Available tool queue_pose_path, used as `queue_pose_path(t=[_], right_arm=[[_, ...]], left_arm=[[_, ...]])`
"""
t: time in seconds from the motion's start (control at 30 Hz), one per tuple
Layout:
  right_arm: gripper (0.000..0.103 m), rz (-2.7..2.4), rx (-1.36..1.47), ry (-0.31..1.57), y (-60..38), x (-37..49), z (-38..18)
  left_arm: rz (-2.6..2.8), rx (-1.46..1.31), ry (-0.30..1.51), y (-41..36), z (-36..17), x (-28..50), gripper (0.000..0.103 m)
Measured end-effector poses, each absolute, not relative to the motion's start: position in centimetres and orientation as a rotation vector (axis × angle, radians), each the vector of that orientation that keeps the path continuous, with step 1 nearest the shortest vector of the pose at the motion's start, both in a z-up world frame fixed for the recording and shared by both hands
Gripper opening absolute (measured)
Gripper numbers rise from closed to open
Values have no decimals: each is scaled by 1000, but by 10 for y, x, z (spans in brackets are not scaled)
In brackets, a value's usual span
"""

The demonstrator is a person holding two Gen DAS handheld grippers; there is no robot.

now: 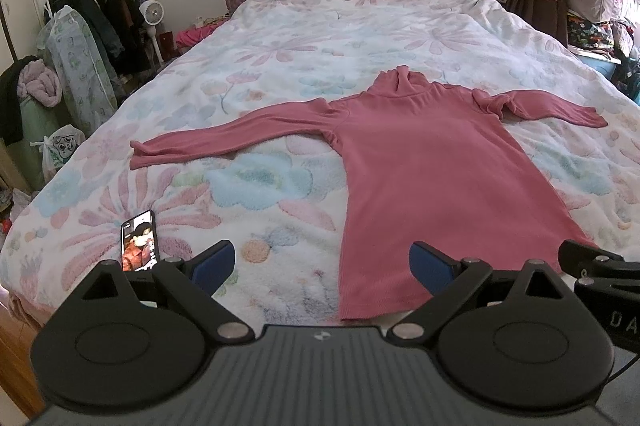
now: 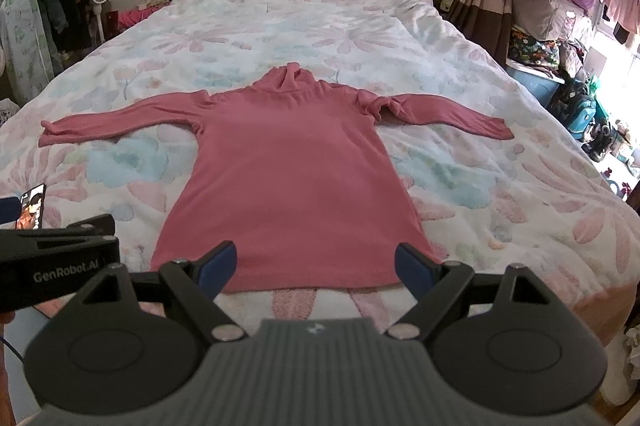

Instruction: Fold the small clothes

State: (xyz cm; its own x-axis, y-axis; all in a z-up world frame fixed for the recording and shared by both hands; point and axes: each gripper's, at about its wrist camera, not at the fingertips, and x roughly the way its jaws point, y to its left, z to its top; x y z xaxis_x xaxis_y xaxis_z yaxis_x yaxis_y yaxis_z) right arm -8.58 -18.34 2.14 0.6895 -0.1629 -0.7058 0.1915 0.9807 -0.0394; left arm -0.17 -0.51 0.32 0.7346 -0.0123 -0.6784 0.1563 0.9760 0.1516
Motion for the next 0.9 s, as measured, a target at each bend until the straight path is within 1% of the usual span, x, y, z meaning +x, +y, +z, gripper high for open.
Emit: queue_pose_path(t=[0.9], right_arm=[[82,-189,43,790,-183,-86,22]], left_arm=[[-93,194,749,-1,0,-2,103]])
